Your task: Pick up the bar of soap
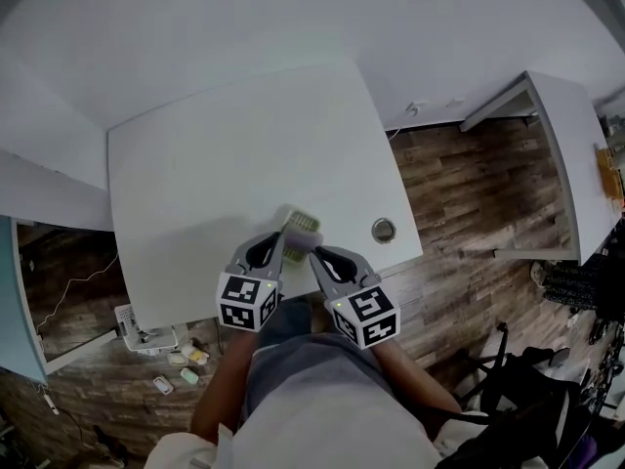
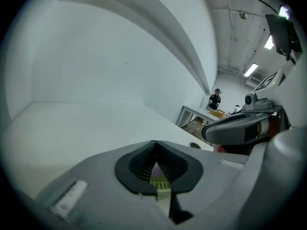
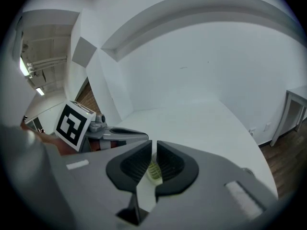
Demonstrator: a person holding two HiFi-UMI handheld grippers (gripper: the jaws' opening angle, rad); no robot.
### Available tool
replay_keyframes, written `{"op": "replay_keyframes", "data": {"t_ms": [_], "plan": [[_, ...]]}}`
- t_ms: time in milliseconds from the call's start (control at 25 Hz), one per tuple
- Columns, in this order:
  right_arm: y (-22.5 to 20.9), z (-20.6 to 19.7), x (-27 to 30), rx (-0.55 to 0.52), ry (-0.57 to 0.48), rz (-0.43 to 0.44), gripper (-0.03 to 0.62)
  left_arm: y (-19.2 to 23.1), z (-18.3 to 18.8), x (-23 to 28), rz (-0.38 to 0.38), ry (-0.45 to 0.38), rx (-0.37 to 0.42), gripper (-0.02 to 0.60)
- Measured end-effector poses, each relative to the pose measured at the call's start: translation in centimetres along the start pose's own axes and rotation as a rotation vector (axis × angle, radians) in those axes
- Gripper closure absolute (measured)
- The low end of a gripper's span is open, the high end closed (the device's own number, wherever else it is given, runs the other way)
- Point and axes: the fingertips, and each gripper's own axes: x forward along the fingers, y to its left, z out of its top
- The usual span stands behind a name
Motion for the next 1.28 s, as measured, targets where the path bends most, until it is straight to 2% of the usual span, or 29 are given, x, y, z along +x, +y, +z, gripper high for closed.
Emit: {"op": "replay_keyframes", "data": {"t_ms": [360, 760, 1000, 1280], "plan": [[-1.2, -2.8, 2.5, 0.017, 0.068, -0.063, 0.552, -0.1, -1.8, 2.2, -0.056, 0.051, 0.023, 0.583], [-3.1, -4.7, 3.4, 0.095, 0.116, -0.104, 0.496, -0.1, -3.2, 3.1, -0.040, 0.067, 0.020, 0.583], [-4.0, -5.7, 4.2, 0.227, 0.135, -0.141, 0.436, 0.3, -4.1, 3.1, -0.026, 0.069, 0.038, 0.583], [-4.4, -6.6, 5.0, 0.440, 0.150, -0.098, 0.407, 0.0, -4.4, 3.2, -0.023, 0.066, 0.035, 0.583]]}}
